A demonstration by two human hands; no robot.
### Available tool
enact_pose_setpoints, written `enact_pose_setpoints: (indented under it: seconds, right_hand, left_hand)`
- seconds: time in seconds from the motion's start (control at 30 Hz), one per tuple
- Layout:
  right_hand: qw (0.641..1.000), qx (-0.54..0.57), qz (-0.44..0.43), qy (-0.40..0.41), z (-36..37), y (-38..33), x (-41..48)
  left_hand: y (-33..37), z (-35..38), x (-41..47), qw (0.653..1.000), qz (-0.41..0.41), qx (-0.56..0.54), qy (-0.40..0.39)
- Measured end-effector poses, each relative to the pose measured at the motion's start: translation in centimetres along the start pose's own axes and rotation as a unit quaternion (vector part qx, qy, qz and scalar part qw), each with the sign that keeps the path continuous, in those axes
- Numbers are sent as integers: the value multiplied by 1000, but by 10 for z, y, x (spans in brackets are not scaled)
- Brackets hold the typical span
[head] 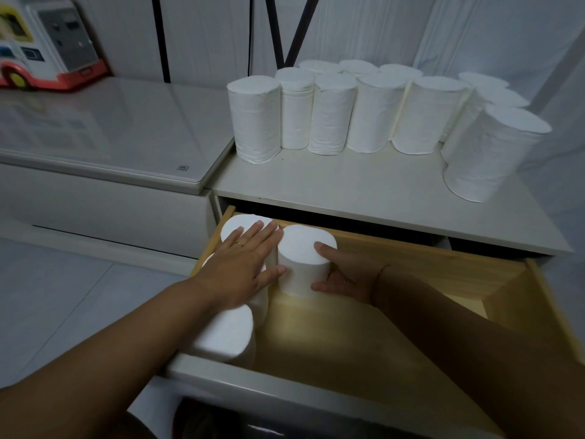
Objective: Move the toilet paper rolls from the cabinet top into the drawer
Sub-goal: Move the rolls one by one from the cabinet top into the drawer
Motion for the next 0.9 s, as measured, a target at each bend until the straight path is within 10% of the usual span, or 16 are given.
enact_pose_setpoints:
  seconds: [0.43,0.6,0.9]
  right_hand:
    - [997,-69,-13,22,3,-8,-1]
    - [869,-451,-104,175,-4,-33,-22]
    - [849,-329,-357,209,18,-102,-15]
  left_hand:
    - [4,-3,1,1000,12,7,-17]
    - [5,-4,0,1000,7,-2,-11]
    - [-7,-26,1,999,-31,-20,30]
Point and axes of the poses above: each hand's wrist, its own x-axis towards the middle knuckle, its own z-axis out of the palm, y = z × x, the point moved 1 cm from there along x, towards the middle knuckle, and after that the axes turned 7 degrees about -x, right-handed, at the moved point
